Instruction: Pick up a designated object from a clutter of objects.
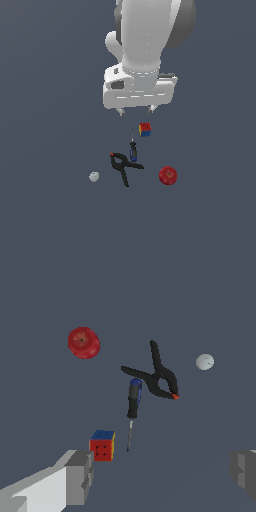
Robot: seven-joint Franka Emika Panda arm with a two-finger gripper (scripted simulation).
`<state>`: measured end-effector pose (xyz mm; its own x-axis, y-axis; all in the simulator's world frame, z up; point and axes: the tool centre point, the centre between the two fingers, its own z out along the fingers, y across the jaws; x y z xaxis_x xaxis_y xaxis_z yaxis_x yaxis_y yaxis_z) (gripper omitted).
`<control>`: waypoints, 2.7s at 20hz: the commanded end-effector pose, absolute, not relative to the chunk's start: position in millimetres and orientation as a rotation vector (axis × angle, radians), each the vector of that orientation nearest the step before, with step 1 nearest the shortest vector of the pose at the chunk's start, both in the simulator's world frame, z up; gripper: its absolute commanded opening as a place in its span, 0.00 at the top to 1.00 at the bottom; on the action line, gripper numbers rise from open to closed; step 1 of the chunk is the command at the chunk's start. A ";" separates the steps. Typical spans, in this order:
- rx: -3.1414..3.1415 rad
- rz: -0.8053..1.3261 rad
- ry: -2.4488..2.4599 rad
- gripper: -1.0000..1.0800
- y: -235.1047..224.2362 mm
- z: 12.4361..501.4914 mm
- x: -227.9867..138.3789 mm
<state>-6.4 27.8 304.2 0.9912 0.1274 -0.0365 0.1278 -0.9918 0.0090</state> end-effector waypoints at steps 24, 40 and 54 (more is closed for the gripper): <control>3.002 -0.023 0.852 0.04 123.7 170.7 92.9; 2.934 0.000 1.123 0.04 171.8 97.2 114.7; 2.933 0.000 1.126 0.04 172.1 56.4 113.3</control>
<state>113.6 172.0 64.2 0.7437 0.6686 -0.0006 0.6686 -0.7437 -0.0001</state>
